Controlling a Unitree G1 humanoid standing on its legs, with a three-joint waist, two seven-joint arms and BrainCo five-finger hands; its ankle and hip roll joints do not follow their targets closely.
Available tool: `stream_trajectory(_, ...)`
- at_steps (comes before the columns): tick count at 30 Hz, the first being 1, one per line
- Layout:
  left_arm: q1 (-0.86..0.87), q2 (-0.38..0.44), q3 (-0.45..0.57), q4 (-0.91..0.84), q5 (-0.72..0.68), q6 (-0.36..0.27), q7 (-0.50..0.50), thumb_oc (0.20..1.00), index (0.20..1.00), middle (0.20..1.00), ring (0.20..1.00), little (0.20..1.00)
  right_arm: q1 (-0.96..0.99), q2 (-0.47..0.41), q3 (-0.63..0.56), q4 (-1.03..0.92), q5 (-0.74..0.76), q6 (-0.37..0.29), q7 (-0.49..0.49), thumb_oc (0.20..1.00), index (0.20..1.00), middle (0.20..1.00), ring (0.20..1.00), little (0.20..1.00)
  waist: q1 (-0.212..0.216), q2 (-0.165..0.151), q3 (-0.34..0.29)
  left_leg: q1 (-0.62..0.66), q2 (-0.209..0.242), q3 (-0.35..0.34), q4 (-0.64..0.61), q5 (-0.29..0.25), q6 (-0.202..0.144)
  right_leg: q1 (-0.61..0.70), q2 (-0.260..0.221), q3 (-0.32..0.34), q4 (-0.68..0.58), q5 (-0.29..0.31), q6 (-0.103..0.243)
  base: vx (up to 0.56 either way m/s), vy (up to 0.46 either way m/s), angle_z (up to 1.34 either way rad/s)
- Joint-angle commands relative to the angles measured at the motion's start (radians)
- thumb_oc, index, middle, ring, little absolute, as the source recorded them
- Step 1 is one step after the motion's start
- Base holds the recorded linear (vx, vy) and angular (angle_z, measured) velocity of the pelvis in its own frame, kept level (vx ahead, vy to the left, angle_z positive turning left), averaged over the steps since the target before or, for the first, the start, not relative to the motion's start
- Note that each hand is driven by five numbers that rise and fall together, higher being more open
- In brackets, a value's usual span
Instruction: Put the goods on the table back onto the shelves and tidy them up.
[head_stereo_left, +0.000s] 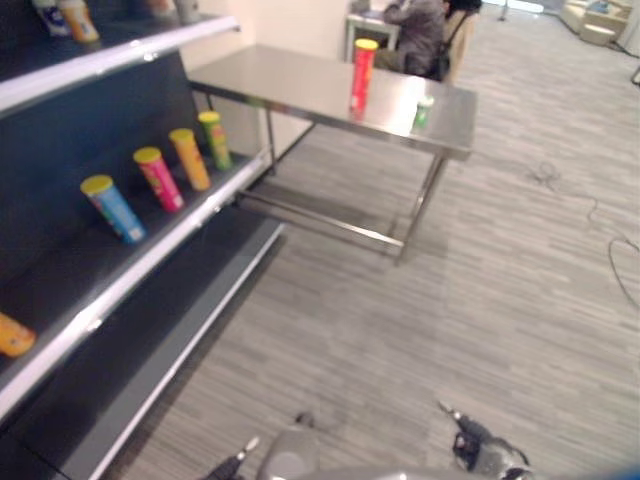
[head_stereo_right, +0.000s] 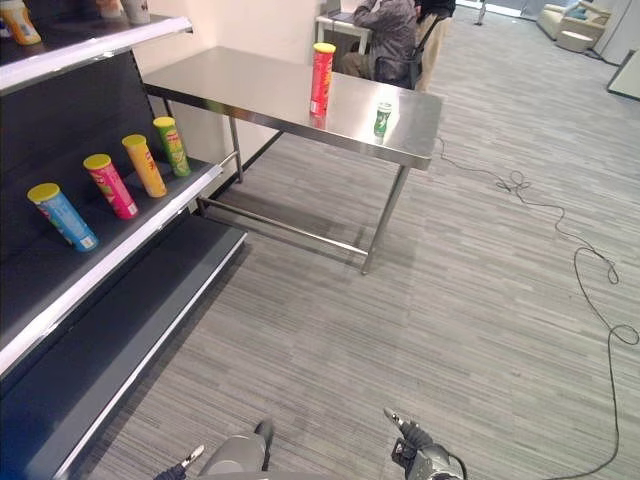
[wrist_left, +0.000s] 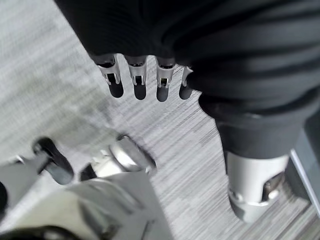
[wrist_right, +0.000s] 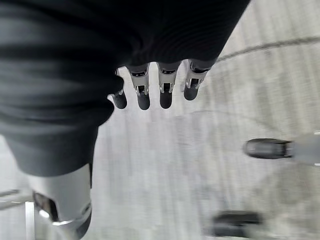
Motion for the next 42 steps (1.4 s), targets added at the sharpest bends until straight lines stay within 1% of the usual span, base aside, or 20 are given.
stream_trajectory(1,-0.02,0.0,0.01,0.037,-0.083,-0.028,-0.001,1.0,1.0,1.0,1.0,1.0,0.043,0.01,0.005,-0.012,-0.021,-0.012,0.009,1.0,1.0,1.0,1.0,1.0,0.078,0.026,0.005,-0.037,-0.025,-0.049,-0.015,0.079,0.008,0.039,-0.027,0.116,0.015,-0.033,0.022,0.39,0.177,-0.45)
stream_trajectory(4,-0.017,0.003,0.071,0.069,-0.159,-0.018,-0.006,1.0,1.0,1.0,1.0,1.0,0.05,0.034,0.014,-0.004,-0.04,-0.001,0.018,1.0,1.0,1.0,1.0,1.0,0.099,0.017,-0.008,-0.052,-0.016,-0.04,-0.015,0.091,0.014,0.096,-0.042,0.158,0.041,-0.076,0.035,0.48,0.305,-0.42)
stream_trajectory(5,-0.018,0.009,0.11,0.07,-0.214,-0.019,-0.008,1.0,1.0,1.0,1.0,1.0,0.055,0.048,0.005,0.005,-0.053,0.0,0.017,1.0,1.0,1.0,1.0,1.0,0.107,0.011,-0.03,-0.013,-0.01,-0.062,0.0,0.145,0.024,0.121,-0.067,0.178,0.067,-0.095,0.053,0.32,0.244,-0.64)
stream_trajectory(6,-0.018,0.009,0.11,0.07,-0.214,-0.019,-0.008,1.0,1.0,1.0,1.0,1.0,0.055,0.048,0.005,0.005,-0.053,0.0,0.017,1.0,1.0,1.0,1.0,1.0,0.107,0.01,-0.029,-0.012,-0.011,-0.061,0.0,0.145,0.025,0.121,-0.069,0.179,0.068,-0.096,0.054,0.64,0.49,-0.73)
stream_trajectory(8,-0.02,0.031,0.094,0.096,-0.152,-0.012,-0.01,1.0,1.0,1.0,1.0,1.0,0.071,0.059,-0.025,0.037,-0.067,0.012,0.029,1.0,1.0,1.0,1.0,1.0,0.104,-0.03,-0.072,0.058,-0.036,-0.06,0.013,0.131,0.063,0.094,-0.15,0.188,0.196,-0.009,0.111,0.59,0.523,-0.44)
stream_trajectory(9,-0.018,0.038,0.061,0.103,-0.08,-0.011,-0.016,1.0,1.0,1.0,1.0,1.0,0.074,0.054,-0.03,0.046,-0.077,0.013,0.036,1.0,1.0,1.0,1.0,1.0,0.087,-0.031,-0.081,0.129,-0.062,-0.045,0.005,0.1,0.097,0.033,-0.219,0.166,0.364,0.155,0.146,0.39,0.427,-0.25)
stream_trajectory(10,-0.018,0.038,0.061,0.103,-0.08,-0.011,-0.016,1.0,1.0,1.0,1.0,1.0,0.074,0.054,-0.03,0.046,-0.077,0.013,0.036,1.0,1.0,1.0,1.0,1.0,0.088,-0.03,-0.084,0.126,-0.06,-0.045,0.004,0.103,0.098,0.03,-0.217,0.167,0.362,0.158,0.146,0.36,0.471,-0.26)
stream_trajectory(12,-0.016,0.039,0.005,0.1,0.009,-0.01,-0.023,1.0,1.0,1.0,1.0,1.0,0.073,0.045,-0.02,0.026,-0.086,0.008,0.039,1.0,1.0,1.0,1.0,1.0,0.058,0.007,-0.092,0.198,-0.077,-0.042,-0.011,0.073,0.135,-0.029,-0.299,0.109,0.558,0.289,0.15,0.32,0.484,0.03)
stream_trajectory(15,-0.014,0.047,-0.052,0.108,0.119,-0.002,-0.022,1.0,1.0,1.0,1.0,1.0,0.08,0.047,0.003,-0.011,-0.104,0.01,0.04,1.0,1.0,1.0,1.0,1.0,0.007,0.058,-0.086,0.283,-0.068,-0.027,-0.015,0.016,0.164,-0.122,-0.384,0.028,0.744,0.266,0.133,0.32,0.419,-0.18)
stream_trajectory(18,-0.019,0.048,-0.071,0.106,0.146,-0.006,-0.018,1.0,1.0,1.0,1.0,1.0,0.086,0.045,0.014,-0.04,-0.109,0.006,0.038,1.0,1.0,1.0,1.0,1.0,-0.033,0.078,-0.059,0.32,-0.039,-0.025,-0.015,-0.017,0.153,-0.215,-0.289,-0.005,0.626,0.11,0.094,0.24,0.075,0.04)
stream_trajectory(19,-0.026,0.05,-0.076,0.103,0.136,-0.005,-0.017,1.0,1.0,1.0,1.0,1.0,0.08,0.039,0.0,-0.039,-0.092,0.006,0.031,1.0,1.0,1.0,1.0,1.0,-0.045,0.073,-0.039,0.34,-0.033,-0.03,-0.015,-0.034,0.138,-0.249,-0.235,-0.019,0.441,0.106,0.103,0.19,-0.057,0.53)
stream_trajectory(20,-0.026,0.049,-0.076,0.103,0.136,-0.005,-0.017,1.0,1.0,1.0,1.0,1.0,0.079,0.038,0.0,-0.039,-0.092,0.006,0.031,1.0,1.0,1.0,1.0,1.0,-0.047,0.075,-0.04,0.337,-0.03,-0.032,-0.015,-0.032,0.137,-0.246,-0.231,-0.022,0.431,0.113,0.102,0.29,-0.116,0.48)
stream_trajectory(21,-0.03,0.042,-0.075,0.103,0.134,-0.009,-0.016,1.0,1.0,1.0,1.0,1.0,0.076,0.032,-0.017,-0.021,-0.078,0.011,0.026,1.0,1.0,1.0,1.0,1.0,-0.057,0.069,-0.027,0.37,-0.031,-0.043,-0.015,-0.063,0.124,-0.261,-0.204,-0.017,0.245,0.131,0.121,0.15,-0.056,0.23)
stream_trajectory(26,-0.023,0.016,-0.066,0.116,0.125,-0.014,-0.02,1.0,1.0,1.0,1.0,1.0,0.083,0.024,-0.069,0.043,-0.042,0.024,0.025,1.0,1.0,1.0,1.0,1.0,-0.082,0.064,-0.015,0.418,-0.022,-0.058,-0.015,-0.109,0.113,-0.325,-0.172,0.035,0.059,0.227,0.159,0.25,-0.042,0.12)
stream_trajectory(30,-0.01,0.003,-0.057,0.126,0.117,-0.015,-0.033,1.0,1.0,1.0,1.0,1.0,0.106,0.014,-0.116,0.087,-0.005,0.035,0.034,1.0,1.0,1.0,1.0,1.0,-0.106,0.069,-0.018,0.471,0.012,-0.096,-0.015,-0.159,0.101,-0.382,-0.153,0.125,0.009,0.273,0.176,0.35,-0.084,0.26)
stream_trajectory(32,-0.005,0.007,-0.043,0.121,0.09,-0.011,-0.035,1.0,1.0,1.0,1.0,1.0,0.118,0.012,-0.124,0.093,0.001,0.041,0.038,1.0,1.0,1.0,1.0,1.0,-0.112,0.074,-0.025,0.504,0.042,-0.12,-0.015,-0.186,0.087,-0.394,-0.163,0.12,0.016,0.293,0.183,0.41,-0.149,0.56)
stream_trajectory(36,-0.004,0.007,-0.043,0.127,0.096,-0.007,-0.027,1.0,1.0,1.0,1.0,1.0,0.117,0.004,-0.104,0.081,-0.035,0.04,0.034,1.0,1.0,1.0,1.0,1.0,-0.127,0.071,-0.066,0.56,0.123,-0.127,-0.015,-0.23,0.053,-0.37,-0.146,0.126,0.095,0.253,0.16,0.53,-0.201,0.63)
stream_trajectory(37,-0.001,0.002,-0.056,0.126,0.104,-0.007,-0.029,1.0,1.0,1.0,1.0,1.0,0.121,0.002,-0.083,0.064,-0.039,0.035,0.037,1.0,1.0,1.0,1.0,1.0,-0.132,0.095,-0.077,0.579,0.194,-0.106,-0.015,-0.182,0.024,-0.355,-0.107,0.109,0.144,0.202,0.136,0.29,-0.161,0.37)
stream_trajectory(39,-0.003,0.0,-0.062,0.124,0.11,-0.009,-0.026,1.0,1.0,1.0,1.0,1.0,0.116,-0.001,-0.069,0.052,-0.046,0.031,0.034,1.0,1.0,1.0,1.0,1.0,-0.136,0.097,-0.082,0.555,0.206,-0.107,0.015,-0.147,0.012,-0.341,-0.102,0.095,0.139,0.19,0.129,0.29,-0.17,0.18)
stream_trajectory(42,-0.016,-0.008,-0.07,0.092,0.087,-0.017,-0.017,1.0,1.0,1.0,1.0,1.0,0.101,-0.015,-0.007,0.001,-0.092,0.004,0.031,1.0,1.0,1.0,1.0,1.0,-0.12,0.085,-0.071,0.473,0.198,-0.111,0.223,-0.055,-0.004,-0.267,-0.074,0.081,0.095,0.172,0.097,0.33,-0.212,0.22)
